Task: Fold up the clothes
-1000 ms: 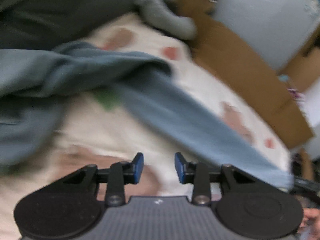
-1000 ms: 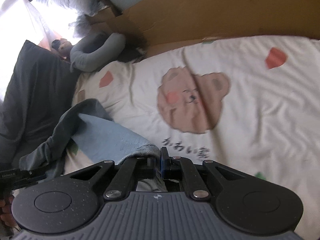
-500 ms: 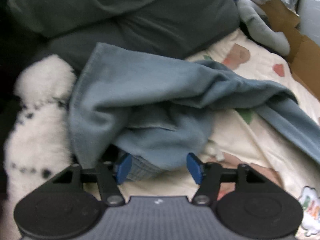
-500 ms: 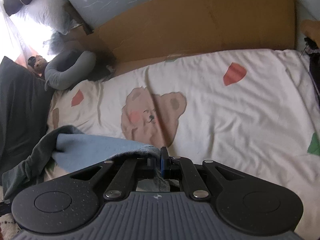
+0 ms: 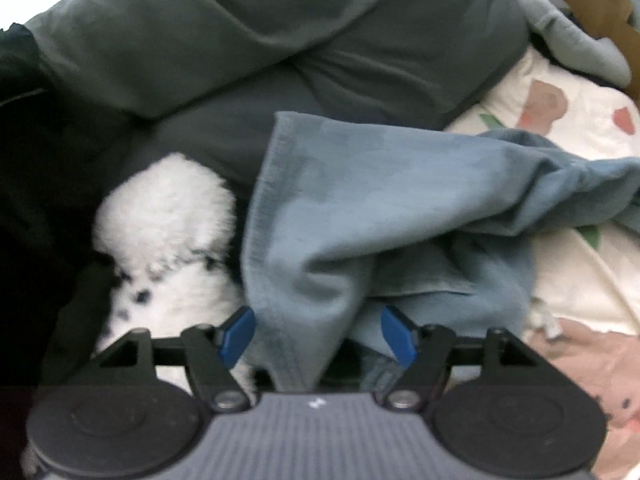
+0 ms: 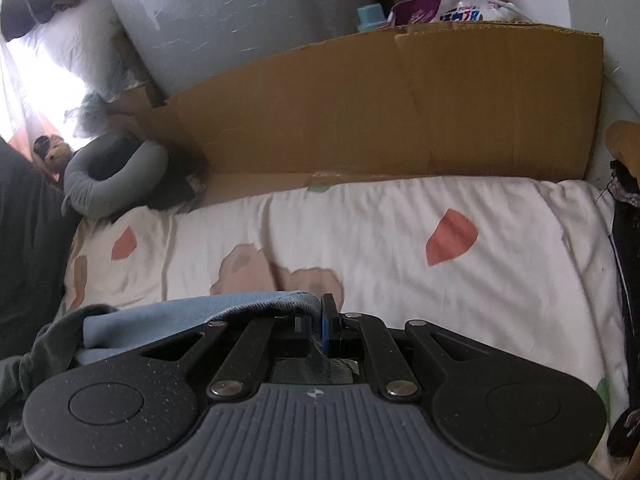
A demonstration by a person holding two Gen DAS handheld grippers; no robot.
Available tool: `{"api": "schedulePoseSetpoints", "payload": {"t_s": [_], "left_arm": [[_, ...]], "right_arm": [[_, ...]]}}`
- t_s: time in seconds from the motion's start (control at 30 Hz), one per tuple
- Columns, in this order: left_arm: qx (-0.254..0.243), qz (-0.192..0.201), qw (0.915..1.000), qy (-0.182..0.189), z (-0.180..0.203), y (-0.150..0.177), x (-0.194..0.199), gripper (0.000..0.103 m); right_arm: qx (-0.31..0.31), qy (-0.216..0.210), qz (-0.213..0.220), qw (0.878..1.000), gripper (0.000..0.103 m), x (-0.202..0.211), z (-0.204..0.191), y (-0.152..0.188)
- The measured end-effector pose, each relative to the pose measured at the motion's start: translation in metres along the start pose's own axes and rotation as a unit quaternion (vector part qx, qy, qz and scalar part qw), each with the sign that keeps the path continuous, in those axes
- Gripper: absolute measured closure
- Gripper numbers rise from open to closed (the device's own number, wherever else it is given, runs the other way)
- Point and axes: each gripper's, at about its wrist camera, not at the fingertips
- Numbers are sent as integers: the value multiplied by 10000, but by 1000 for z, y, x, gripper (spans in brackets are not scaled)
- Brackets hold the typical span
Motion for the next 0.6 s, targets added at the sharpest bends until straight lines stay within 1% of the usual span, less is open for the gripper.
{"api": "schedulePoseSetpoints", "payload": {"t_s": [0.1, 0.2, 0.23, 0.27, 0.3, 0.33, 0.37, 0.4, 0.43, 0.47, 0.6], "left_arm": [[61, -81, 9999, -99, -8, 1, -9, 30], [214, -81, 9997, 10, -15, 4, -16, 31], [251, -69, 9996, 134, -17, 4, -18, 32], [297, -77, 9991, 307, -18, 4, -20, 37], [343, -84, 9982, 480, -20, 4, -22, 49], [389, -92, 9973, 621, -22, 3, -24, 54], [437, -98, 9970, 627, -23, 4, -24, 68], [481, -101, 9963, 704, -24, 4, -25, 87], [523, -94, 9950, 850, -24, 3, -24, 92], [562, -83, 9935, 982, -24, 2, -22, 92], [585, 39, 9899, 1289, -15, -2, -3, 95]], "right_arm": [[1, 20, -135, 9999, 100, -6, 3, 0], [-83, 34, -329, 9994, 97, -9, 8, 7], [-96, 60, -363, 9993, 95, -9, 10, 10], [-95, 89, -385, 9992, 92, -8, 11, 13], [-65, 124, -391, 9991, 88, -6, 12, 16], [-12, 156, -400, 9991, 87, -4, 13, 19], [51, 181, -412, 9990, 87, -1, 13, 21], [114, 206, -425, 9988, 85, 2, 14, 24], [178, 231, -437, 9986, 84, 4, 15, 26], [221, 269, -443, 9984, 82, 7, 17, 28], [149, 472, -365, 9981, 82, 24, 27, 32]]}}
Point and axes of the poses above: each gripper's, at about its wrist camera, not at the fingertips, and x roughly against the way its jaws point, z to its right, y to its underside, and after that the axes turned 8 degrees about -x, right-handed
